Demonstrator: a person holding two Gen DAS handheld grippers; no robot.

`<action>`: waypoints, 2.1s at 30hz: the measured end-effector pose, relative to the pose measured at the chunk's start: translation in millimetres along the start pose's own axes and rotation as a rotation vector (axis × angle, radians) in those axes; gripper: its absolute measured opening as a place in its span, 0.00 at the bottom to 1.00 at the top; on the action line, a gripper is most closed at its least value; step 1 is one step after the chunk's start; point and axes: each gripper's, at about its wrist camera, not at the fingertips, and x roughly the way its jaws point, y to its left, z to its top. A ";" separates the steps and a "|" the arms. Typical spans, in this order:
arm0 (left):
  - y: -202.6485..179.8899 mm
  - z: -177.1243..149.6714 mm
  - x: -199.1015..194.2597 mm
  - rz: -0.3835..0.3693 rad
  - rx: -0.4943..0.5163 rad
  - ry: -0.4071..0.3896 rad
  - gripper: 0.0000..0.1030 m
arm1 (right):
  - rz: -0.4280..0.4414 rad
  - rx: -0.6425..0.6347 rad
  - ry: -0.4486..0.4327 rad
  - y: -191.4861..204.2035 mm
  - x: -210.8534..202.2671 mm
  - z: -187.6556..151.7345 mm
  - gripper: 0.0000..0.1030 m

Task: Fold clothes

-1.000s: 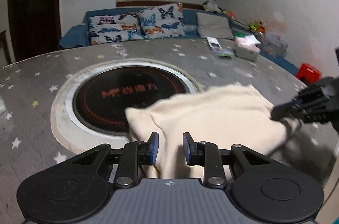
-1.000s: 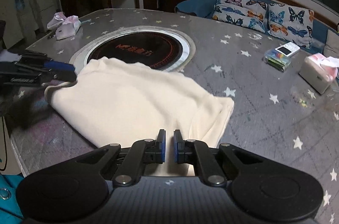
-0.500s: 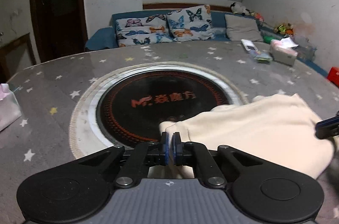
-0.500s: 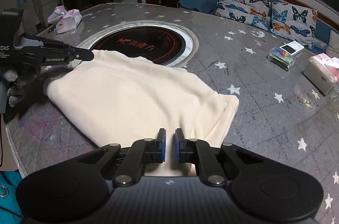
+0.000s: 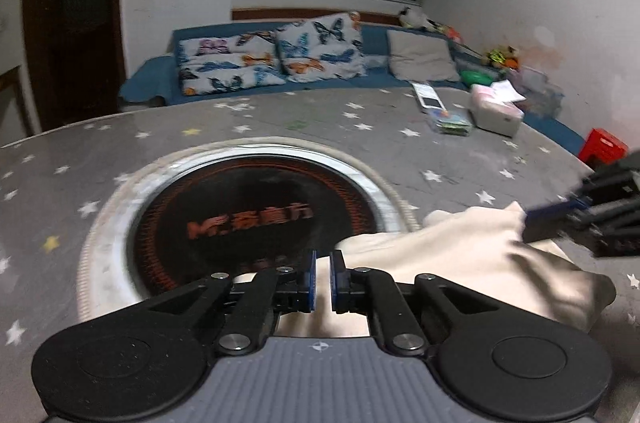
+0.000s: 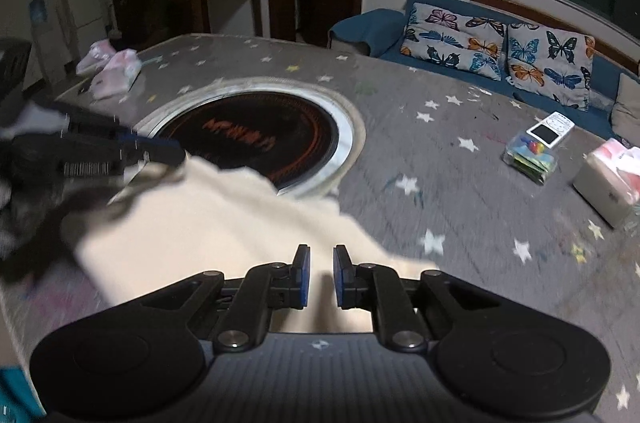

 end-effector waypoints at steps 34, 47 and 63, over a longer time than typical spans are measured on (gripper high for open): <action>15.0 -15.2 -36.2 0.093 -0.142 0.032 0.65 | 0.064 -0.166 -0.041 88.2 -25.4 -16.3 0.44; 44.8 -42.6 -62.9 0.140 -0.278 0.059 0.66 | 0.132 -0.358 -0.047 149.0 -26.1 -20.8 0.48; 33.4 -61.4 -62.1 0.104 -0.222 0.094 0.66 | 0.238 -0.358 0.011 170.2 10.4 -26.7 0.48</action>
